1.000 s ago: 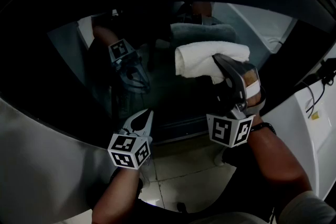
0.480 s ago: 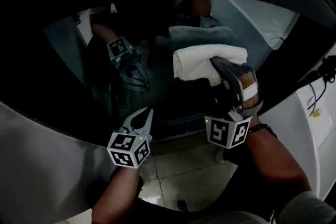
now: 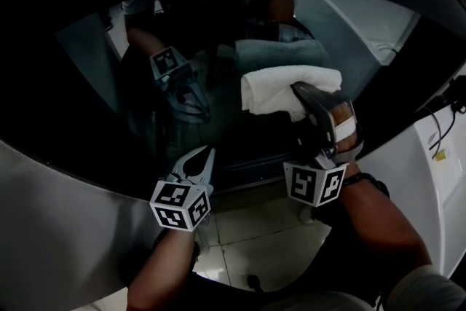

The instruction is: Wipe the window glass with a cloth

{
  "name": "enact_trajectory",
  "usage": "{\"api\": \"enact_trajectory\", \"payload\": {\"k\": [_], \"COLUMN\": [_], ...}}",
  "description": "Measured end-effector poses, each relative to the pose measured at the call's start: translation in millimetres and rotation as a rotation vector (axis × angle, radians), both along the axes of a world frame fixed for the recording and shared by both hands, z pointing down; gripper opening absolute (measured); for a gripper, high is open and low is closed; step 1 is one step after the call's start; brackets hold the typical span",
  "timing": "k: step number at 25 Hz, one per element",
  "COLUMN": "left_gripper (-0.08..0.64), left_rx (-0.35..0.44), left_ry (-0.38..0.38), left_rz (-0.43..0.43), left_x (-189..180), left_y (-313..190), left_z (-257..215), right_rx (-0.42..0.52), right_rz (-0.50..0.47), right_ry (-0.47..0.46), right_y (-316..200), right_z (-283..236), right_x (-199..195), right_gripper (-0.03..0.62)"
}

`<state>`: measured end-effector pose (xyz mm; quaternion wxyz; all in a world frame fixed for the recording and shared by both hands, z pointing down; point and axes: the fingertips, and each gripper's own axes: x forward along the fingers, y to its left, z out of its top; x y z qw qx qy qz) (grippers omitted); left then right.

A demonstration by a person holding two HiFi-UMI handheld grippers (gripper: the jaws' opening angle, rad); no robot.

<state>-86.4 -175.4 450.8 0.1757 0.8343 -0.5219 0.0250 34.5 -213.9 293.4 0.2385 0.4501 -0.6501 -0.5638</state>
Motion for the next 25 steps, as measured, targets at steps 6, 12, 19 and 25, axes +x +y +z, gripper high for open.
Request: {"api": "enact_trajectory", "payload": {"k": [6, 12, 19, 25], "left_gripper": [0.017, 0.017, 0.017, 0.017], "left_rx": [-0.006, -0.007, -0.022, -0.022], "left_ry": [0.001, 0.001, 0.000, -0.003], "left_rz": [0.001, 0.000, -0.004, -0.009], "left_x": [-2, -2, -1, -3], "left_y": [-1, -1, -3, -5], "left_z": [1, 2, -5, -2], "right_rx": [-0.025, -0.051, -0.112, -0.139], "right_rz": [0.001, 0.005, 0.006, 0.010], "right_ry": [0.005, 0.009, 0.030, 0.040], "right_y": [-1, 0, -2, -2], "right_z": [11, 26, 43, 65], "right_x": [-3, -2, 0, 3], "right_gripper": [0.084, 0.084, 0.084, 0.085]}}
